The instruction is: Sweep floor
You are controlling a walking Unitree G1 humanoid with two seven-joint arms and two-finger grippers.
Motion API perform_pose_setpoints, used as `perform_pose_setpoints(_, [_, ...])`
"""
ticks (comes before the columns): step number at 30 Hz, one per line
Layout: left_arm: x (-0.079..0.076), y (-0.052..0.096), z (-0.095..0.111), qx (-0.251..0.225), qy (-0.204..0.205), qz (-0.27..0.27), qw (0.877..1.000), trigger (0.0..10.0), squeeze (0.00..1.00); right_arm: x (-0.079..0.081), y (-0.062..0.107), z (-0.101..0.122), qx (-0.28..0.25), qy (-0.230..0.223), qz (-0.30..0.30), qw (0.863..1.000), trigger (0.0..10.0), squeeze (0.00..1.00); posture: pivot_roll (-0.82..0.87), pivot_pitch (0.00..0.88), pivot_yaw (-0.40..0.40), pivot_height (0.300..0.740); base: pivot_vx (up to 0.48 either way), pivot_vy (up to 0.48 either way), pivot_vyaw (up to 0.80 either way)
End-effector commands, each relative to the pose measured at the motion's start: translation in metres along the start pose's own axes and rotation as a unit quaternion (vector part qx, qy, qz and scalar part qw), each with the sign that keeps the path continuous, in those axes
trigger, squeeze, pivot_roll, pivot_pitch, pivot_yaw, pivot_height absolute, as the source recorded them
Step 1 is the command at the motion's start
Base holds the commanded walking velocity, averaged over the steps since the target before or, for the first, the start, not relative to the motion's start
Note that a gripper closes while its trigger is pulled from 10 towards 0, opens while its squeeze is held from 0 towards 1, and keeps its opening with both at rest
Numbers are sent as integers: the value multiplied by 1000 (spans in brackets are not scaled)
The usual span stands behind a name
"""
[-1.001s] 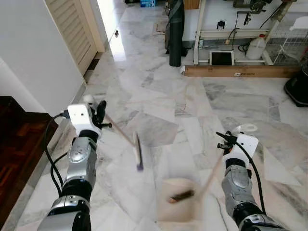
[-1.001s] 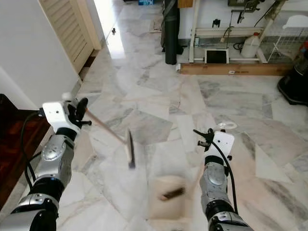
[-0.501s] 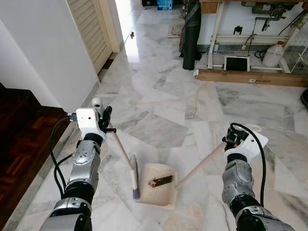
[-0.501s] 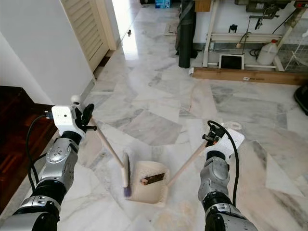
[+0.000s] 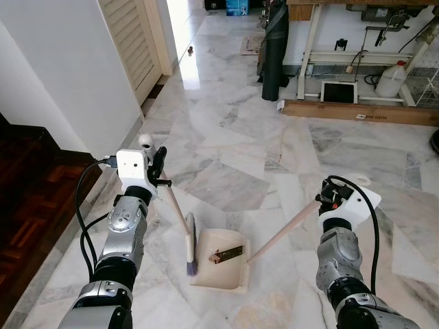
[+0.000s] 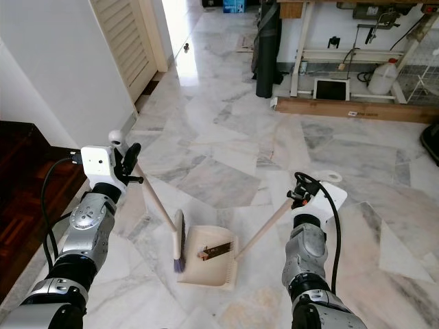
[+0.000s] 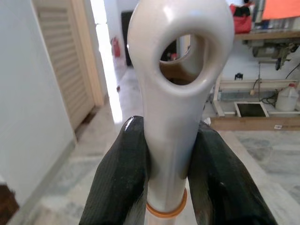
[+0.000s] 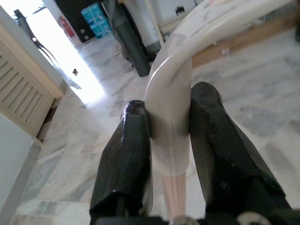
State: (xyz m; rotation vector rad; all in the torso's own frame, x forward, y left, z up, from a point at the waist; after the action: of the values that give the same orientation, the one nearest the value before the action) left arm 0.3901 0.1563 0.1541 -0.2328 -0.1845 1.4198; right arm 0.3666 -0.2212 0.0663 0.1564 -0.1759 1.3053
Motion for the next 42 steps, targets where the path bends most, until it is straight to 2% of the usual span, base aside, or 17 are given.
perform_pose_setpoints(1, [3,-6,32,-64,-47,-6,997,10000,0,0,-5,18,-40,12,4,999,10000,0,30,0,32,740,0,0,0])
perform_pose_setpoints(5, [6,-6,31,-62,-52,-4,997,10000,0,-3,-4,18,-42,14,-1,999,10000,0,27,0,35,740,0,0,0])
perform_pose_setpoints(7, [8,-3,25,-52,-57,-5,997,10000,0,-3,-3,20,-50,42,1,998,10000,0,20,0,36,740,0,0,0])
perform_pose_setpoints(8, [8,-3,25,-52,-57,-5,997,10000,0,-3,-3,20,-50,42,1,998,10000,0,20,0,36,740,0,0,0])
perform_pose_setpoints(9, [8,2,18,-41,-63,-7,997,10000,0,0,-2,23,-62,72,15,995,10000,0,18,0,27,740,0,0,0])
perform_pose_setpoints(10, [7,3,17,-37,-66,-9,997,10000,0,1,-2,24,-64,76,18,995,10000,0,17,0,24,740,0,0,0])
perform_pose_setpoints(16, [-1,17,-7,0,-43,-8,999,10000,0,1,-5,33,-80,79,28,993,10000,0,3,0,15,740,0,0,0])
perform_pose_setpoints(18, [-4,24,-21,21,-46,-11,999,10000,0,1,-5,35,-83,82,26,993,10000,0,3,0,8,740,0,0,0])
perform_pose_setpoints(19, [-4,24,-21,21,-46,-11,999,10000,0,1,-5,35,-83,82,26,993,10000,0,3,0,8,740,0,0,0])
perform_pose_setpoints(20, [-3,30,-29,35,-38,-4,999,10000,0,1,-5,36,-87,85,25,992,10000,0,0,0,6,740,0,0,0])
perform_pose_setpoints(32, [2,31,-28,31,-19,16,999,10000,0,5,-4,42,-104,112,27,988,10000,0,-1,0,12,740,0,0,0])
perform_pose_setpoints(36, [3,29,-30,35,-20,22,999,10000,0,7,-3,41,-104,121,23,987,10000,0,-1,0,15,740,0,0,731])
perform_pose_setpoints(42, [3,27,-29,35,-17,23,999,10000,0,11,-2,40,-105,111,24,988,10000,0,4,0,28,740,0,0,800])
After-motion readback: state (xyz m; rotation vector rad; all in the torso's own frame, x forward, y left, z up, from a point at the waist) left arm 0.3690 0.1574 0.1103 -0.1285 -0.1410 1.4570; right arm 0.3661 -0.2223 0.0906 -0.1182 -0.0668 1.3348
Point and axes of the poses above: a point about 5 cm out from each wrist's last joint towards the gripper, its own y axis pointing back from the gripper into the wrist, its own z axis along the axis of the wrist's last joint, x = y × z, the point moved 4 cm from there along -y, pointing out of the wrist towards the gripper, and after that the axes turned 4 degrees about y, right-handed, at the moved point
